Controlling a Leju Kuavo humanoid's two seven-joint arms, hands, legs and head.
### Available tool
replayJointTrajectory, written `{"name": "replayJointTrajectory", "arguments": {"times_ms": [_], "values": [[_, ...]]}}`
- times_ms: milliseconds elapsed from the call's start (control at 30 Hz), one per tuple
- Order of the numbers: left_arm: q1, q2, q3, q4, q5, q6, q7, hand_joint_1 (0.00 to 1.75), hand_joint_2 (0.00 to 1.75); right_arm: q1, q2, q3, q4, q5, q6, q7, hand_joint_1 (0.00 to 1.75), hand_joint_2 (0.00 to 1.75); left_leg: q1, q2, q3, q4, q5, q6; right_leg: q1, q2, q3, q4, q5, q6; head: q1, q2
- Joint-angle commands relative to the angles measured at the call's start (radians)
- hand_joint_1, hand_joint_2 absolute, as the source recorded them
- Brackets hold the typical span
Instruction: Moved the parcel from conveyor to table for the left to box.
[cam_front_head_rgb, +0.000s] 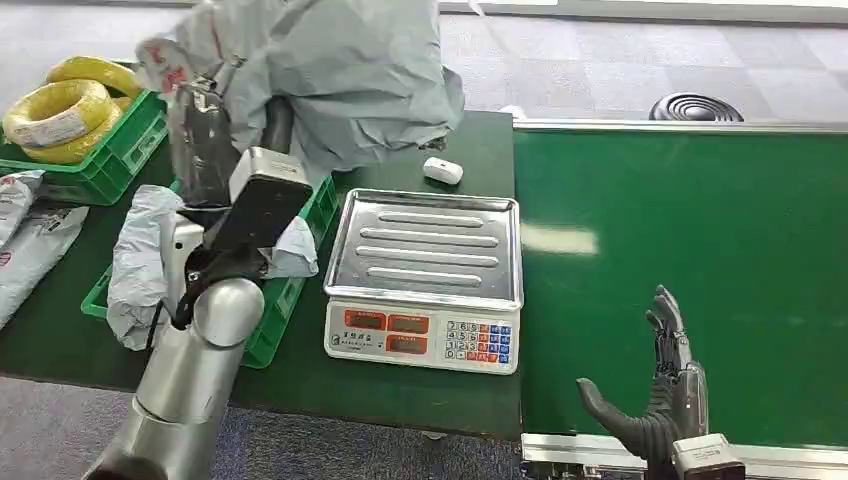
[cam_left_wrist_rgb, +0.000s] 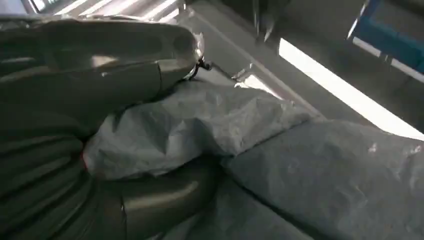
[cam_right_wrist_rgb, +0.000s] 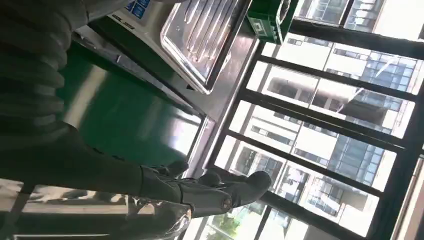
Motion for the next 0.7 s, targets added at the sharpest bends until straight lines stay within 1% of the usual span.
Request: {"name": "replayJointTrajectory", "arguments": {"times_ms": [33,67,100,133,233,267,300,333,367,433,467,533,567,600,633,667,700], "values": [[-0.138,0.117,0.201,0.112,-0.172,-0.030,0.161,1.75,1.75,0.007,0.004,-0.001,0.012,-0.002,-0.045,0.018,0.00,1.75,0.000,0.001,0.000,0.000,0.000,0.000,0.000,0.001,0.000,0.001,0.000,-0.001,0.000,0.000],[-0.157,0.128,0.234,0.200,-0.176,-0.152,0.248,1.75,1.75,-0.002,0.001,-0.003,0.013,-0.001,-0.042,0.027,0.00,1.75,0.000,0.002,0.001,0.000,0.001,0.000,0.000,0.001,0.000,0.000,0.001,-0.001,0.000,0.000],[-0.174,0.141,0.258,0.281,-0.153,-0.247,0.278,1.75,1.75,-0.016,-0.001,-0.008,0.018,0.001,-0.036,0.037,0.00,1.75,0.000,0.002,0.001,-0.001,0.001,0.000,0.000,0.001,0.000,0.000,0.001,-0.001,0.000,0.000],[-0.190,0.154,0.272,0.369,-0.155,-0.296,0.281,1.75,1.75,-0.027,-0.002,-0.014,0.024,0.003,-0.029,0.045,0.00,1.75,-0.001,0.002,0.003,-0.001,0.001,0.000,0.000,0.002,0.001,0.000,0.001,-0.001,0.000,0.000],[-0.193,0.156,0.275,0.389,-0.149,-0.285,0.266,1.75,1.75,-0.031,-0.001,-0.015,0.026,0.003,-0.028,0.046,0.00,1.75,0.000,0.003,0.002,-0.001,0.002,0.000,0.000,0.002,0.001,0.000,0.002,-0.001,0.000,0.000],[-0.200,0.164,0.277,0.438,-0.173,-0.298,0.286,1.75,1.75,-0.035,-0.001,-0.017,0.028,0.004,-0.022,0.049,0.00,1.75,0.000,0.001,0.003,0.000,0.001,0.000,0.000,0.001,0.002,0.000,0.001,-0.001,0.000,0.000],[-0.192,0.183,0.292,0.511,-0.226,-0.369,0.339,1.75,1.75,-0.051,0.003,-0.017,0.037,0.011,-0.008,0.055,0.00,1.75,0.000,0.002,0.003,-0.001,0.002,0.000,0.000,0.002,0.001,0.000,0.002,-0.001,0.000,0.000],[-0.154,0.195,0.344,0.692,-0.276,-0.542,0.348,1.75,1.75,-0.081,0.001,0.004,0.067,0.061,-0.016,0.077,0.00,1.75,0.000,0.007,0.006,-0.002,0.002,-0.001,0.000,0.006,0.002,0.000,0.004,-0.003,0.000,0.000],[-0.154,0.192,0.344,0.719,-0.291,-0.580,0.354,1.75,1.75,-0.093,-0.005,0.011,0.077,0.067,-0.016,0.079,0.00,1.75,0.000,0.008,0.006,-0.003,0.003,-0.001,0.000,0.007,0.001,-0.001,0.005,-0.003,0.001,0.000],[-0.123,0.203,0.336,0.718,-0.334,-0.603,0.374,1.75,1.75,-0.108,-0.005,0.019,0.095,0.089,-0.016,0.089,0.00,1.75,0.000,0.007,0.006,-0.002,0.003,-0.001,0.000,0.006,0.002,0.000,0.003,-0.003,0.000,0.000],[-0.108,0.209,0.335,0.695,-0.379,-0.602,0.396,1.75,1.75,-0.124,-0.004,0.021,0.107,0.096,-0.016,0.092,0.00,1.75,0.000,0.008,0.006,-0.004,0.004,-0.001,0.001,0.007,0.002,-0.002,0.005,-0.003,0.000,0.000],[-0.067,0.209,0.354,0.623,-0.396,-0.616,0.399,1.75,1.75,-0.126,-0.008,0.024,0.112,0.099,-0.018,0.093,0.00,1.75,0.000,0.008,0.003,-0.002,0.002,-0.001,0.000,0.007,0.000,0.000,0.004,-0.003,0.000,0.000],[-0.062,0.208,0.363,0.595,-0.414,-0.628,0.408,1.66,1.75,-0.136,-0.015,0.024,0.119,0.098,-0.019,0.094,0.00,1.75,0.000,0.008,0.003,-0.003,0.003,-0.001,0.001,0.007,0.000,-0.001,0.005,-0.003,0.000,0.000],[-0.052,0.205,0.374,0.554,-0.431,-0.657,0.408,1.55,1.75,-0.142,-0.021,0.023,0.124,0.096,-0.022,0.095,0.00,1.75,0.000,0.008,0.003,-0.003,0.003,-0.001,0.001,0.007,0.000,-0.001,0.004,-0.003,0.000,0.000],[-0.049,0.204,0.378,0.537,-0.434,-0.670,0.407,0.86,1.75,-0.143,-0.021,0.021,0.125,0.095,-0.024,0.096,0.00,1.75,0.000,0.008,0.002,-0.002,0.002,-0.001,0.001,0.007,-0.001,0.000,0.004,-0.003,0.001,0.000],[-0.036,0.189,0.403,0.495,-0.426,-0.653,0.401,0.00,1.75,-0.129,-0.017,0.016,0.116,0.093,-0.028,0.096,0.00,1.75,0.001,0.009,0.002,-0.002,0.003,-0.001,0.001,0.008,-0.001,-0.001,0.005,-0.003,0.000,0.000],[-0.046,0.176,0.418,0.469,-0.417,-0.641,0.395,0.00,1.75,-0.128,-0.018,0.015,0.112,0.093,-0.029,0.096,0.00,1.75,0.001,0.007,0.001,-0.001,0.002,-0.001,0.001,0.006,-0.001,0.000,0.004,-0.003,0.001,0.000]]}}
